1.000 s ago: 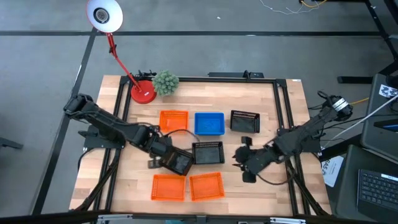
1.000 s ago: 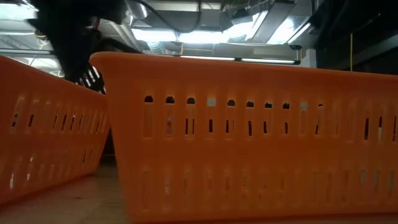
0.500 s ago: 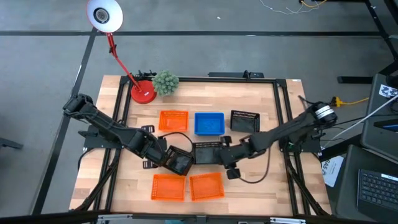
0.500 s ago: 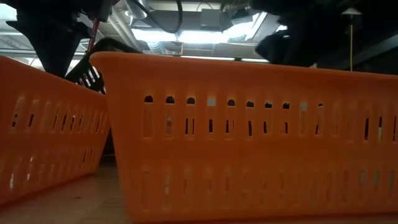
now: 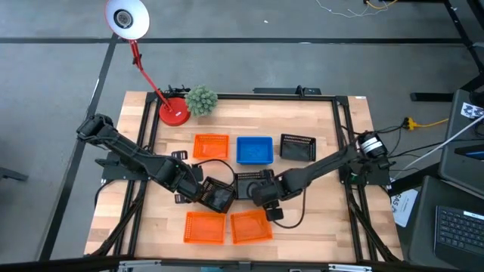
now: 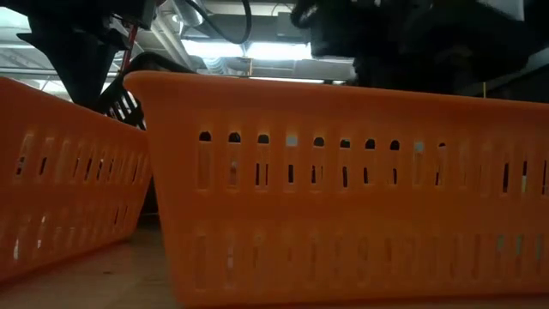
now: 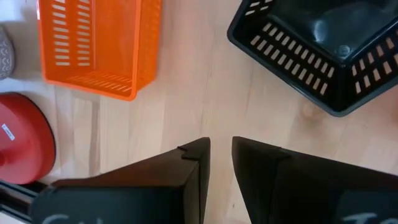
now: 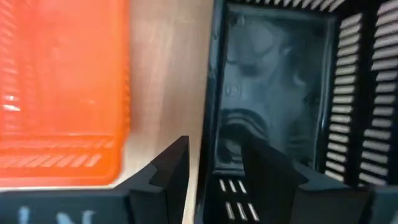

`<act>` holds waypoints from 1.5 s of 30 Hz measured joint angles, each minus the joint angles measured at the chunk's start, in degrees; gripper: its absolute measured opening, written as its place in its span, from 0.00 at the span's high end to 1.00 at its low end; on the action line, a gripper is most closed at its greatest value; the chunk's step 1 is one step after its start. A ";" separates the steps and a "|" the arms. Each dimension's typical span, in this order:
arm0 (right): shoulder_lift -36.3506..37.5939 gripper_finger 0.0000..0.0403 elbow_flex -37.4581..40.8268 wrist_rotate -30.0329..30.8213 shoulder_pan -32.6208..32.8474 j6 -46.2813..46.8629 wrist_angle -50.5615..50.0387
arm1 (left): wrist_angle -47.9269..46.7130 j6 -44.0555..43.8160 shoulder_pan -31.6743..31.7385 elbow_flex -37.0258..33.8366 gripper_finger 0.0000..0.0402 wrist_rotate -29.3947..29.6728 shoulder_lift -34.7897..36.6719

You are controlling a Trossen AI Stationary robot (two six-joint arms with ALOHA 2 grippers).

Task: Stack baskets by color
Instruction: Stack the bottom right black bin on the top black bin

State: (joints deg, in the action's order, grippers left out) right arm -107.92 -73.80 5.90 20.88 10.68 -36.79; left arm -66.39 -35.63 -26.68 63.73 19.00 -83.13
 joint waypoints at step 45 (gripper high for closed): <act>23.08 1.00 9.78 21.02 6.78 36.63 -50.86 | 1.05 -1.29 0.01 0.00 0.85 6.34 0.00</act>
State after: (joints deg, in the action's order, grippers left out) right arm -84.84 -64.02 26.92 27.66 47.31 -87.65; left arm -65.34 -36.93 -26.67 63.72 25.34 -83.13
